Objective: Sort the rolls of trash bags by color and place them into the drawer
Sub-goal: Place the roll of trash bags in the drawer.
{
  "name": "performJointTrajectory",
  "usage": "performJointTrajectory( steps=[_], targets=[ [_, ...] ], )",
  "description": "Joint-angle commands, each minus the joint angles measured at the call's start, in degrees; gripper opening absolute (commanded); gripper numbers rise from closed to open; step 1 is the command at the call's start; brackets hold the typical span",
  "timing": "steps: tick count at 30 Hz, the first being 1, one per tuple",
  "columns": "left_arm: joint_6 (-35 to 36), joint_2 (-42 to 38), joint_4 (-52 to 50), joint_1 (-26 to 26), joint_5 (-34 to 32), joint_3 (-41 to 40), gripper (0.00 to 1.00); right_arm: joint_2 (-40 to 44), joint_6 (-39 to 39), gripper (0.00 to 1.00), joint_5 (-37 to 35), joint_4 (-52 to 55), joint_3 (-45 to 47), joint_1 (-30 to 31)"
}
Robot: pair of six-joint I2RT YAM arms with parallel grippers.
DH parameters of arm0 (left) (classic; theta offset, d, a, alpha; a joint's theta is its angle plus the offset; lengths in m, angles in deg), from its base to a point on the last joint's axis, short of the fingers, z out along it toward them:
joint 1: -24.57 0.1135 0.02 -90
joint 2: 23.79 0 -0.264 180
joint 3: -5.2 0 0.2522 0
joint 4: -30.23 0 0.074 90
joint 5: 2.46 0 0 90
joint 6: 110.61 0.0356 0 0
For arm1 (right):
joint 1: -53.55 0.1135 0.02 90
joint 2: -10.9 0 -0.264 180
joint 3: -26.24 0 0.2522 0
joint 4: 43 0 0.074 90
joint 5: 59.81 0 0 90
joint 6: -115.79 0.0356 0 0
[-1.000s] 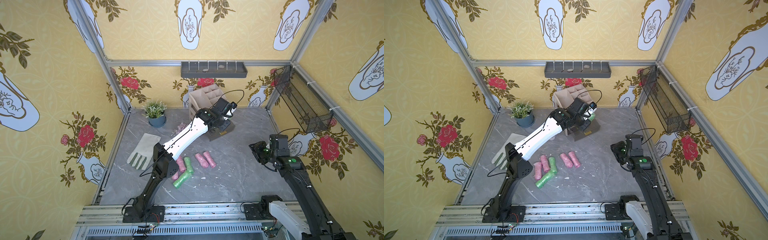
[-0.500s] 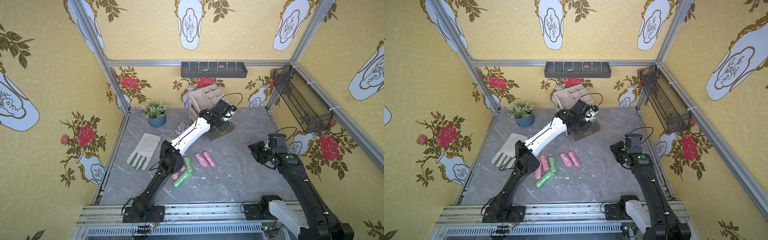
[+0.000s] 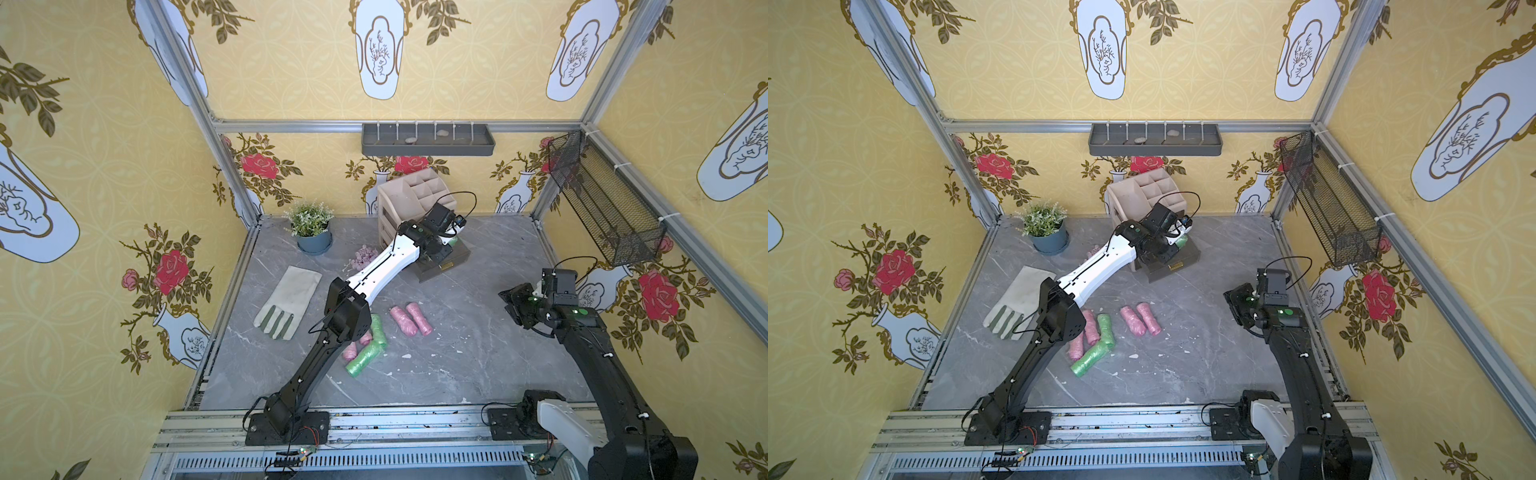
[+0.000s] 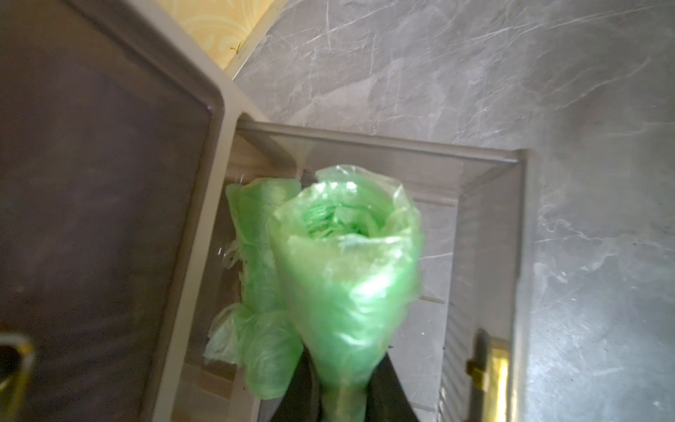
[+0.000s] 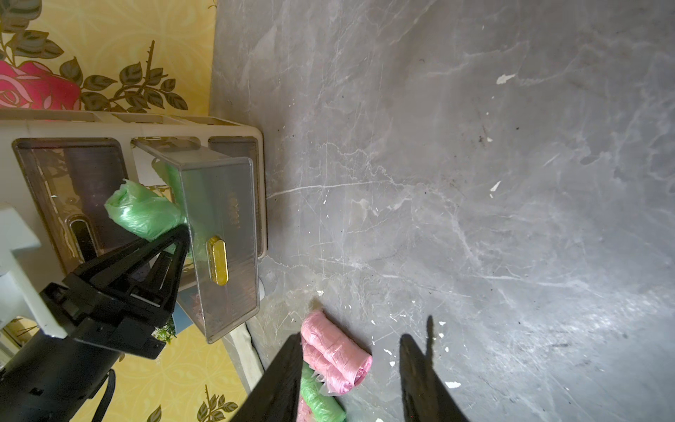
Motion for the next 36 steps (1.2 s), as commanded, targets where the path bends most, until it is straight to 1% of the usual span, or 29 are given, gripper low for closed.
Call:
performJointTrajectory(
  steps=[1, 4, 10, 16, 19, 22, 25, 29, 36],
  targets=[
    [0.54, 1.52, 2.01, 0.04, 1.09, 1.10, 0.17, -0.89, -1.21, 0.45, 1.48, -2.94, 0.17, -0.59],
    [0.56, 2.53, 1.87, 0.12, 1.41, 2.12, 0.19, -2.12, -1.62, 0.45, 2.32, -3.51, 0.14, -1.31],
    [0.52, 2.88, 2.63, 0.21, 1.43, 2.14, 0.28, -3.03, -1.90, 0.45, 3.11, -4.15, 0.35, -2.29],
    [0.09, 2.84, 2.92, 0.39, 0.72, 2.20, 0.43, -2.90, -1.93, 0.45, 3.57, -4.46, 0.90, -2.66],
    [-0.16, 2.27, 3.18, 0.48, 0.90, 2.27, 0.44, -2.77, -1.90, 0.45, 3.74, -4.44, 0.86, -2.90],
    [-0.29, 1.62, 3.23, 0.55, 0.79, 2.18, 0.49, -2.64, -2.06, 0.45, 3.74, -4.24, 0.70, -3.10],
    [-0.55, 0.75, 3.37, 0.74, 1.01, 2.11, 0.50, -2.42, -2.10, 0.45, 4.07, -4.06, 0.62, -3.10],
    [-0.46, -1.85, 3.95, 0.74, 1.41, 0.67, 0.51, -1.48, -2.02, 0.45, 4.09, -3.49, 0.54, -3.10],
    [-1.23, -12.37, 7.73, 0.61, 3.68, -8.30, 0.54, 1.02, -1.78, 0.45, 4.00, -1.62, -0.32, -3.10]
  ],
)
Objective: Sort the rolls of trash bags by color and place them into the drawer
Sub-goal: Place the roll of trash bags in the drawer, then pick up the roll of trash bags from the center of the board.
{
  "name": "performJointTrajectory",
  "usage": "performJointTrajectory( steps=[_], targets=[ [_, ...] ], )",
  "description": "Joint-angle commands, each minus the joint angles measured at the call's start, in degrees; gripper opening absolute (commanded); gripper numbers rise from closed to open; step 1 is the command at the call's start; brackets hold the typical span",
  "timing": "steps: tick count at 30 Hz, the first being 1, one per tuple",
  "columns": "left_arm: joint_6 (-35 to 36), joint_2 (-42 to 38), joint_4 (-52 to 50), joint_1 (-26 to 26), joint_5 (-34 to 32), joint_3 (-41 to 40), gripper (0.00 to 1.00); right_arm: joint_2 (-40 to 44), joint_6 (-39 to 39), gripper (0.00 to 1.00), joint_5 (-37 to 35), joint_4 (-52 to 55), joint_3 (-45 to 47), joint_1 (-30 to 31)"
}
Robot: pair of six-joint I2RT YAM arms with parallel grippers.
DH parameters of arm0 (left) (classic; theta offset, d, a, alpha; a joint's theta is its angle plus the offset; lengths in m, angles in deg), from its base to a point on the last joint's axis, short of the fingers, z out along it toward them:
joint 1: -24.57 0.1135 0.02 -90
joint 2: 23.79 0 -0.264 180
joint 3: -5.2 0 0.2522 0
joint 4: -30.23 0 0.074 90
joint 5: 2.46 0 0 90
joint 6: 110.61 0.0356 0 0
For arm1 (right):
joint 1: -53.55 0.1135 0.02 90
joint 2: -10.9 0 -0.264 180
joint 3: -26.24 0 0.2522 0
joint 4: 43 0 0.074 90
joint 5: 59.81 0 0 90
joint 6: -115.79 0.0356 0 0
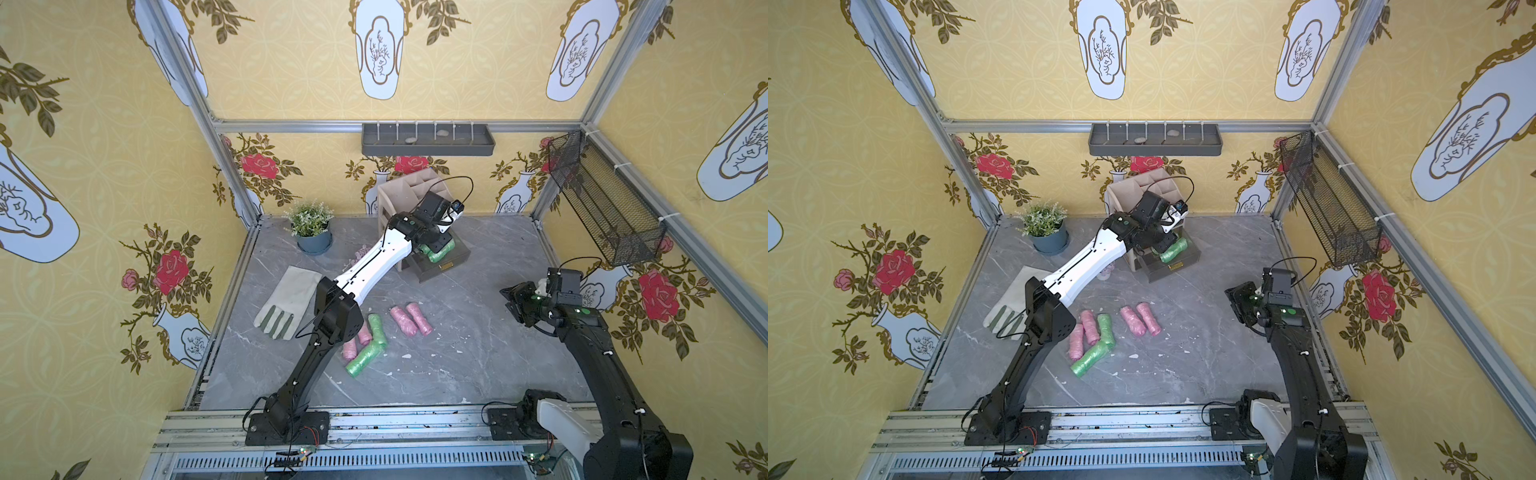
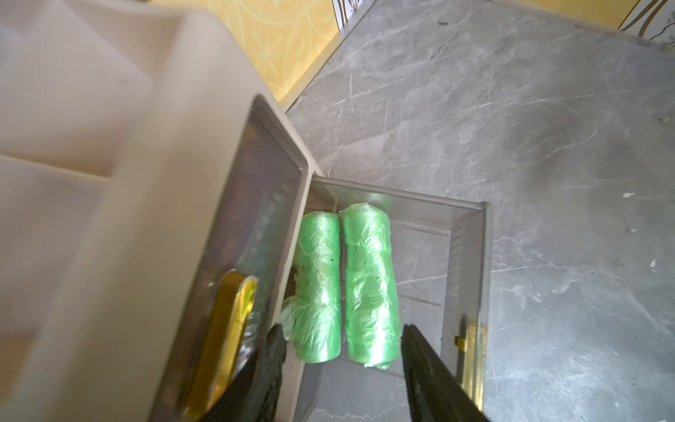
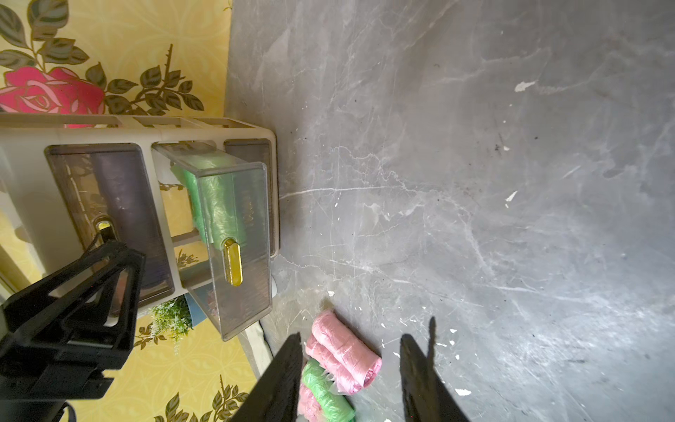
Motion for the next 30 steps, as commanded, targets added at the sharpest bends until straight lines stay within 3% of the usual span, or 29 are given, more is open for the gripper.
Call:
performJointTrajectory(
  steps=[1, 9, 13, 18, 22, 26, 30],
  targets=[
    [-0.74, -4.59, 3.43, -0.24, 2.15, -3.94, 0.54, 1.38, -0.16, 0.45, 0.29, 0.69, -0.68, 0.00],
    [-3.36, -23.92, 11.77, -0.82, 2.86, -24.16, 0.65, 6.28, 1.15, 0.45, 1.09, 2.64, -1.19, 0.51],
    [-6.91, -34.00, 14.10, -0.82, 0.57, -35.21, 0.66, 8.03, 2.85, 0.45, 0.50, 1.77, -0.67, 3.87],
    [-13.64, -46.68, 14.42, -0.56, -10.90, -49.26, 0.68, 6.13, 5.89, 0.45, -9.66, 1.50, -3.00, 19.40],
    [-18.77, -55.02, 12.73, -0.29, -19.69, -58.59, 0.73, 0.63, 12.05, 0.46, -21.47, 0.94, -4.82, 37.01],
    [-26.23, -61.61, 9.83, 0.49, -24.62, -65.43, 0.75, -6.23, 19.24, 0.47, -29.22, -3.75, -5.43, 50.79],
    [-31.38, -69.52, 7.72, 1.26, -25.35, -71.30, 0.76, -14.98, 27.48, 0.50, -36.04, -5.66, -8.95, 62.03]
  ],
)
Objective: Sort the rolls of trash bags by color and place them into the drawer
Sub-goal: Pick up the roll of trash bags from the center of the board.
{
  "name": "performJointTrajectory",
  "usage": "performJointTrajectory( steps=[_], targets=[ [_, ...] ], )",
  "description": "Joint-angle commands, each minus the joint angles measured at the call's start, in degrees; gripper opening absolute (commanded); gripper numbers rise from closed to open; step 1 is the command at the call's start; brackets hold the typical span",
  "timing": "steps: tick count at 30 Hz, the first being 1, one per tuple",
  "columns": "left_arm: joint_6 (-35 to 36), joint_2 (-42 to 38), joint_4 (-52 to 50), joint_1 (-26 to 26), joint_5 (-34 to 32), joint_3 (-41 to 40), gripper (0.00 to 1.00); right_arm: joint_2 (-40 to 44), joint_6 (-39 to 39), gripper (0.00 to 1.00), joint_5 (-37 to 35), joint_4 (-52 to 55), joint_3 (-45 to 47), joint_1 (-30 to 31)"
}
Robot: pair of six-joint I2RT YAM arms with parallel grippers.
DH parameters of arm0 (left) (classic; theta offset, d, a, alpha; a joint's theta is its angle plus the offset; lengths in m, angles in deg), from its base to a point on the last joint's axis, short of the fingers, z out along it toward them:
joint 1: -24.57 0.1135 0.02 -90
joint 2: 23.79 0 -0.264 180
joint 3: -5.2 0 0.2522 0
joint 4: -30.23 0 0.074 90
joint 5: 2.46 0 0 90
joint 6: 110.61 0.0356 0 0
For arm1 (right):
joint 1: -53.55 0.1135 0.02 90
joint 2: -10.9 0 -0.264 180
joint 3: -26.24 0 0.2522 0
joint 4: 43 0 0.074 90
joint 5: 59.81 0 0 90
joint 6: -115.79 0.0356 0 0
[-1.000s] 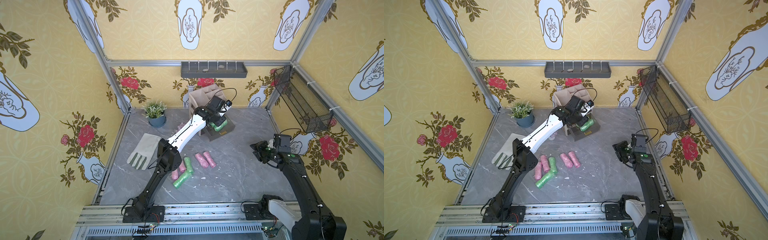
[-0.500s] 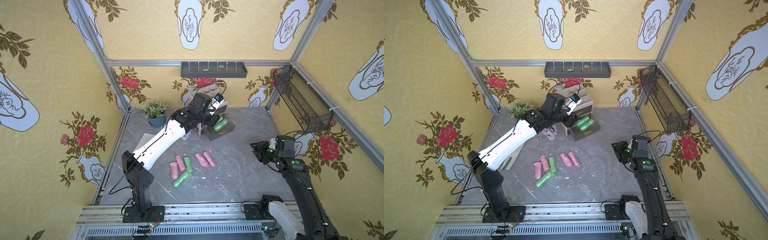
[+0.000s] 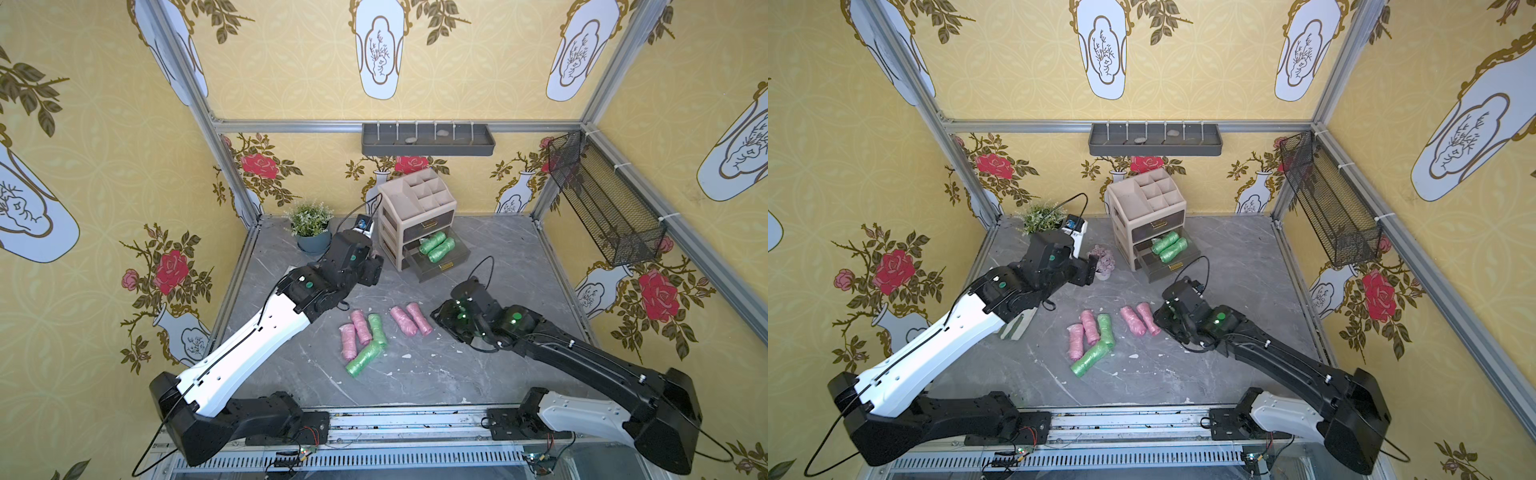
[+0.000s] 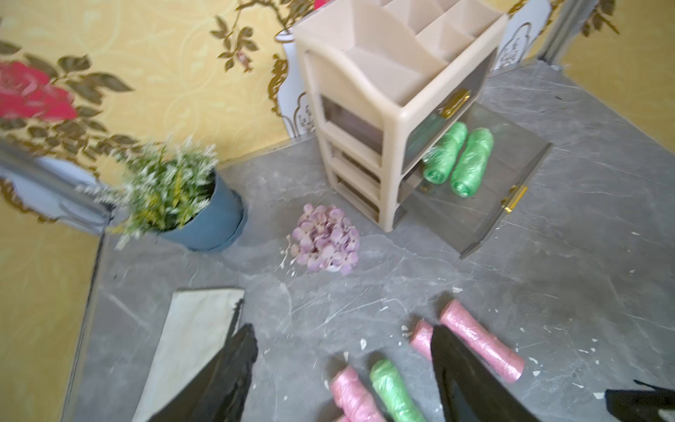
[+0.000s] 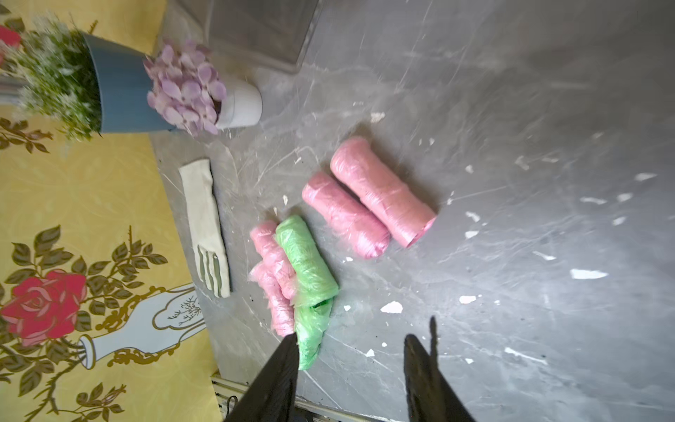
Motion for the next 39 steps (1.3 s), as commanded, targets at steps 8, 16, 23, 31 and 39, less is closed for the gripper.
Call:
performJointTrajectory(
  steps=[8, 16, 23, 31, 39],
  targets=[
    [-9.51, -22.30, -6.69, 1.88, -14.86, -12.78, 0.89, -23.39, 18.98, 0.56, -10.07, -7.41, -14.05, 13.91],
    [-8.40, -34.19, -5.78, 2.24, -20.05, -20.84, 0.91, -32.49, 34.65, 0.58, -11.61, -11.70, -15.69, 18.80],
    [-9.62, -34.16, -8.66, 2.33, -19.95, -22.63, 0.91, -37.99, 39.44, 0.59, -8.43, -11.28, -19.29, 19.66],
    [-10.38, -34.07, -9.55, 3.57, -17.95, -23.45, 0.91, -41.28, 41.25, 0.59, -3.89, -9.60, -21.30, 20.53],
    [-10.60, -32.87, -9.03, 7.85, -12.21, -23.63, 0.91, -43.81, 41.95, 0.53, -1.22, -10.70, -21.40, 21.96]
  ],
)
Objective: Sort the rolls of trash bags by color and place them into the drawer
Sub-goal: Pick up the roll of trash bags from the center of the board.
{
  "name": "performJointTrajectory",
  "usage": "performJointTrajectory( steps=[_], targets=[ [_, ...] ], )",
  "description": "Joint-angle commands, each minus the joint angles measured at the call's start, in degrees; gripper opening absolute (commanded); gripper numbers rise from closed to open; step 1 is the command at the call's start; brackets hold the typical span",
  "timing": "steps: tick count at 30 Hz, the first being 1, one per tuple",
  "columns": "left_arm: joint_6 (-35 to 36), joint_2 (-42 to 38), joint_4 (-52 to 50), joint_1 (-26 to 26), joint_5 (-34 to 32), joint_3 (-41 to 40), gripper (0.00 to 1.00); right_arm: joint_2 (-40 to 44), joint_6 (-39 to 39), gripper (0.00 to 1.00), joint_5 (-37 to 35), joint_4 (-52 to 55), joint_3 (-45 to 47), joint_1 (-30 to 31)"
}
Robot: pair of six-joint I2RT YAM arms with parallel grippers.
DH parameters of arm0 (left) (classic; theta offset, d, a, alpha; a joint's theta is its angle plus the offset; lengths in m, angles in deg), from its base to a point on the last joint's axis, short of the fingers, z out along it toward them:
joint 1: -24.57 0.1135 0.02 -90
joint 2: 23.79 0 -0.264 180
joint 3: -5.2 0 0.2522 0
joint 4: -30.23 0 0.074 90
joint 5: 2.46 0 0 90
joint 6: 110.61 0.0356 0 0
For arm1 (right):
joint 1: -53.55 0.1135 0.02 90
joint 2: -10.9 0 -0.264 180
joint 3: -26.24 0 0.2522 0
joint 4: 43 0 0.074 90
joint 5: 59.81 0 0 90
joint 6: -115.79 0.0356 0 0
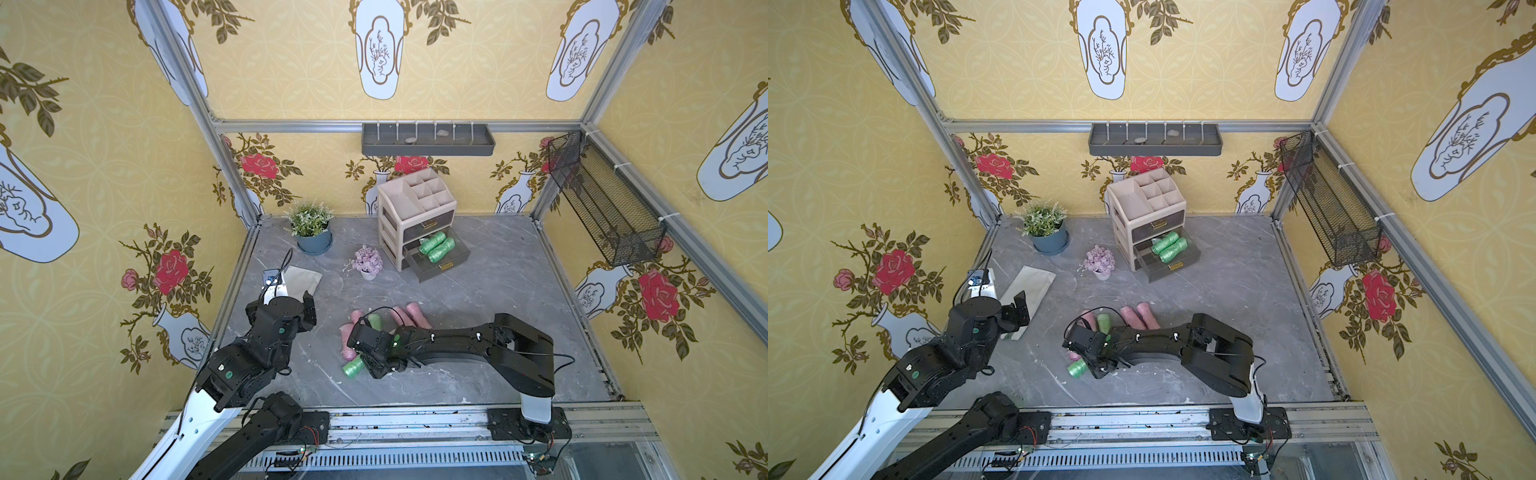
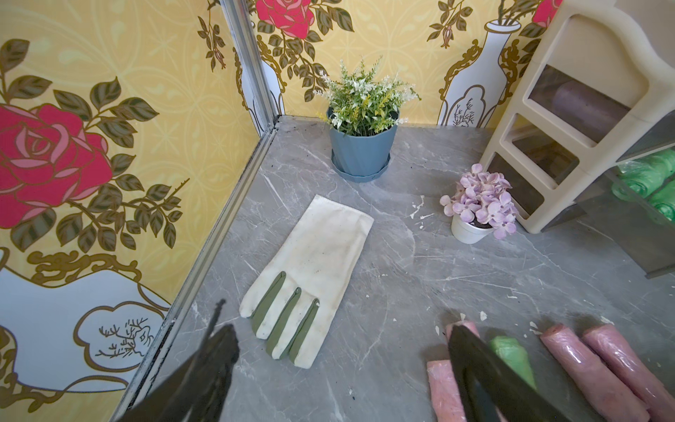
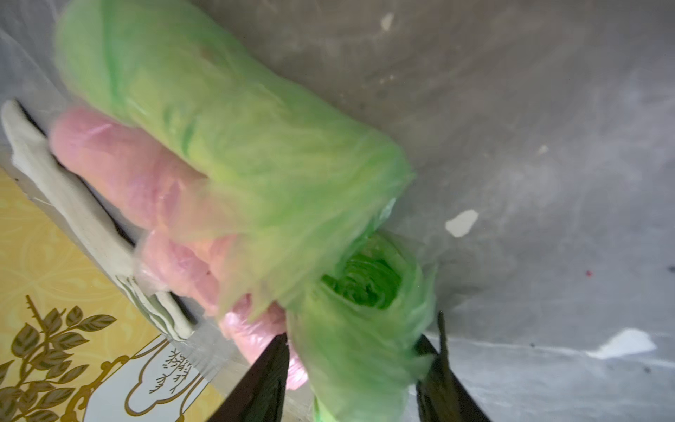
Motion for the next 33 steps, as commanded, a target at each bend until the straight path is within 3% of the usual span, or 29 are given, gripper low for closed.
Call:
performJointTrajectory(
  steps=[1, 9, 18, 22, 24, 29, 33],
  targets=[
    [-0.39, 0.55, 0.64, 1.54, 3.49, -0.44, 0.91, -0.23, 0.96, 0.53, 0.94, -0.98, 0.55, 0.33],
    [-0.37, 2.66, 1.67, 6.25, 9.88, -0.45, 0.91, 0.57, 1.91, 0.43, 0.06, -4.09, 3.22, 0.68],
    [-0.36, 2.44, 1.59, 6.74, 10.58, -0.88, 0.91, 1.56, 0.80, 0.29, -1.27, -4.39, 4.29, 0.68],
    [-0.34, 2.50, 1.64, 7.05, 10.88, -0.75, 0.91, 4.46, -4.38, 0.23, -2.56, -5.25, 5.00, 0.52],
    [-0.39, 2.42, 1.74, 7.42, 11.13, -0.79, 0.91, 6.56, -10.60, 0.23, -1.86, -6.58, 5.33, -0.22],
    [-0.29, 2.84, 1.92, 7.79, 11.97, -0.85, 0.91, 12.20, -17.86, 0.23, -3.13, 2.15, 3.28, -0.71],
    [-0.25, 3.21, 1.92, 7.83, 12.35, -0.87, 0.91, 19.61, -23.79, 0.23, -10.67, 17.18, -2.43, -1.70]
  ],
)
